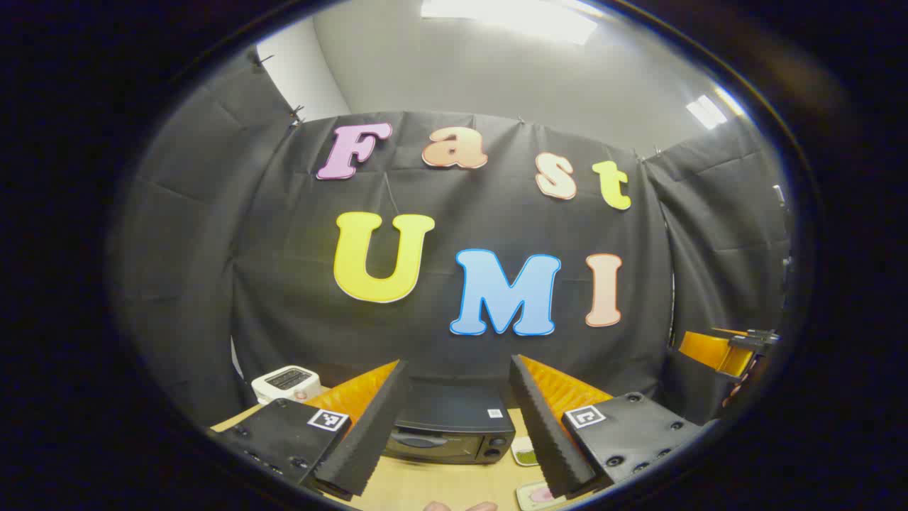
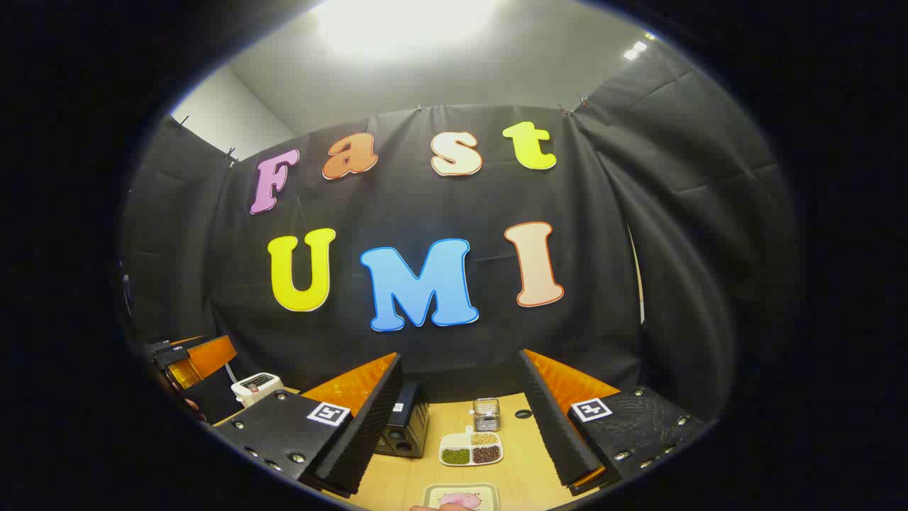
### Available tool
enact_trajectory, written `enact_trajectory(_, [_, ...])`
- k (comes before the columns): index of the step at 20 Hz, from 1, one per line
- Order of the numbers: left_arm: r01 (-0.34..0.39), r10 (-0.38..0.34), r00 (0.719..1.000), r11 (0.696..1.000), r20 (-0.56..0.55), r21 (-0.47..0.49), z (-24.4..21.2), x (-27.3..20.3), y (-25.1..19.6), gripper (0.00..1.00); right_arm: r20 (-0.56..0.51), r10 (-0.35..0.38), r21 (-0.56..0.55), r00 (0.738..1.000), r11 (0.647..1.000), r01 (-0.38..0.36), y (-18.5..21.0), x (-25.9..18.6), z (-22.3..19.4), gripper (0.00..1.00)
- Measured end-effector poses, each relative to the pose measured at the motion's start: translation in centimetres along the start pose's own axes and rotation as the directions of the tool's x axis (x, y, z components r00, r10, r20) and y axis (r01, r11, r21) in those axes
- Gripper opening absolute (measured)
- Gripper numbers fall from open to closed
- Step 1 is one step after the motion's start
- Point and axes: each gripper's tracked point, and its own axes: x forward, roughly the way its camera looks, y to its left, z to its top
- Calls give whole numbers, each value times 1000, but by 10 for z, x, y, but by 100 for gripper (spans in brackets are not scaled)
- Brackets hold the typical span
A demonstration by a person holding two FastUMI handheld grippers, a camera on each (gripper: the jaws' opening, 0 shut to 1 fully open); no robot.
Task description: Open the electric oven with the left hand, put the food in, and close the electric oven.
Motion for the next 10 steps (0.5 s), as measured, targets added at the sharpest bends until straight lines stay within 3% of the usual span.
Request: enact_trajectory(10, [12,-12,1000,1000,-7,13,0,9,-5,97,-20,-6,9,1000,1000,6,-2,8,-8,98])
